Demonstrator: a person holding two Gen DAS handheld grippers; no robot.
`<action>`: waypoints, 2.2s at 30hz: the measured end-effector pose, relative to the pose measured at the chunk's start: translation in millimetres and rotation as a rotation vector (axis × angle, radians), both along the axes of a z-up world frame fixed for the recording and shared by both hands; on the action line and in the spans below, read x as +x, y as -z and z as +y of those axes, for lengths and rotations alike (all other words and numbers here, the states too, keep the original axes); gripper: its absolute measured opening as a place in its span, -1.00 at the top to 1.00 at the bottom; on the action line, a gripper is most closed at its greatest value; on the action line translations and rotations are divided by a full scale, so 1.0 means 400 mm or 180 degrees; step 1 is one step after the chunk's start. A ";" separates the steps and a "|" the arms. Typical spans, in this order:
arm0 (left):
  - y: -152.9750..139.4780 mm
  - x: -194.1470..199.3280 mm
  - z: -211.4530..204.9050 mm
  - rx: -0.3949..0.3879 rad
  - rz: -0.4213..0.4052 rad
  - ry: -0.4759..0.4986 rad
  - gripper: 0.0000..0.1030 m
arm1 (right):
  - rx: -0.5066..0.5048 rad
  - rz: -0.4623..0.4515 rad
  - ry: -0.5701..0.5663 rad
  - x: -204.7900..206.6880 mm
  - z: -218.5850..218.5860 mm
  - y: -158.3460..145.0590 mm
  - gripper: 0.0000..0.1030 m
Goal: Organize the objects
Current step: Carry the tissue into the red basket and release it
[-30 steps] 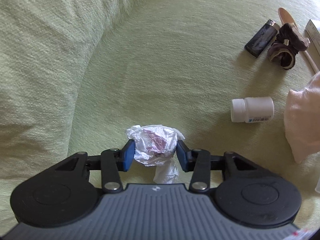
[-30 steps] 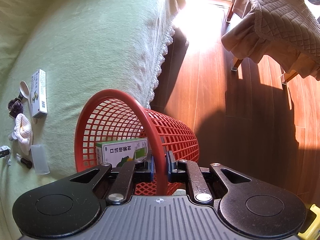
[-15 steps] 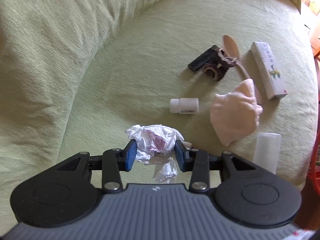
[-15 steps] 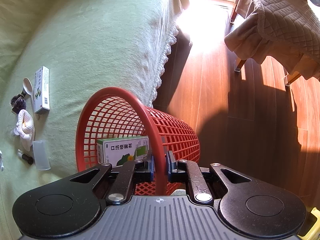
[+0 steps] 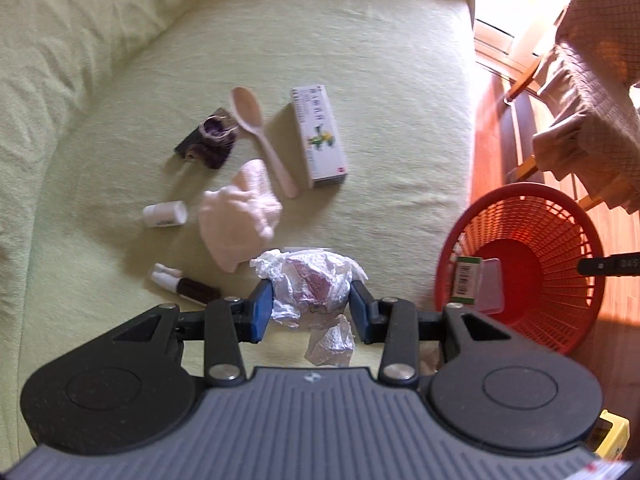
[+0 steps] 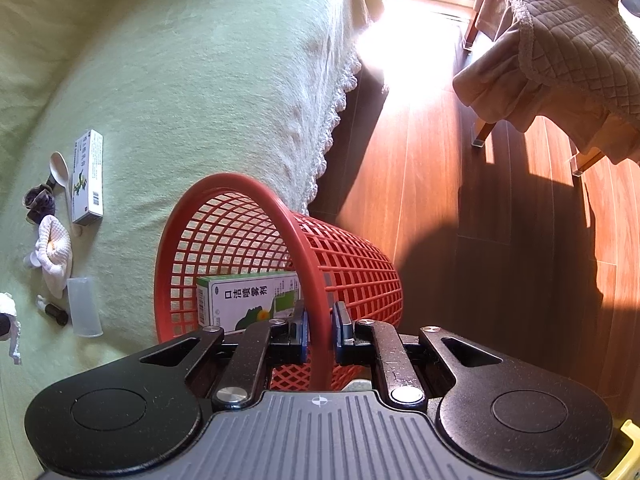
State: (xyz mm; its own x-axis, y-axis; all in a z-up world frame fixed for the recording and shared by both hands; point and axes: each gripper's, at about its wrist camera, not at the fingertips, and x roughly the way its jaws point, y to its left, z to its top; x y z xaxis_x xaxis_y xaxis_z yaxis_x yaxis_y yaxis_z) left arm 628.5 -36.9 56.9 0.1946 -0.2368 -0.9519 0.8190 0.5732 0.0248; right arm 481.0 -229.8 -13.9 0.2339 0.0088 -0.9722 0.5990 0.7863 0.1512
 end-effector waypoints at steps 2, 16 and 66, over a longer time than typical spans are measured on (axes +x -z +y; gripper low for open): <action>-0.005 -0.036 -0.028 -0.0033 0.0094 0.0089 0.30 | 0.0008 -0.0004 0.0005 -0.001 -0.003 -0.001 0.83; 0.028 -0.180 -0.170 0.0011 0.0346 0.0448 0.30 | 0.0034 -0.0037 -0.0040 -0.002 -0.012 -0.004 0.83; 0.072 -0.084 -0.079 0.0200 0.0181 0.0027 -0.36 | -0.0001 -0.0063 -0.0071 0.007 -0.017 -0.002 0.82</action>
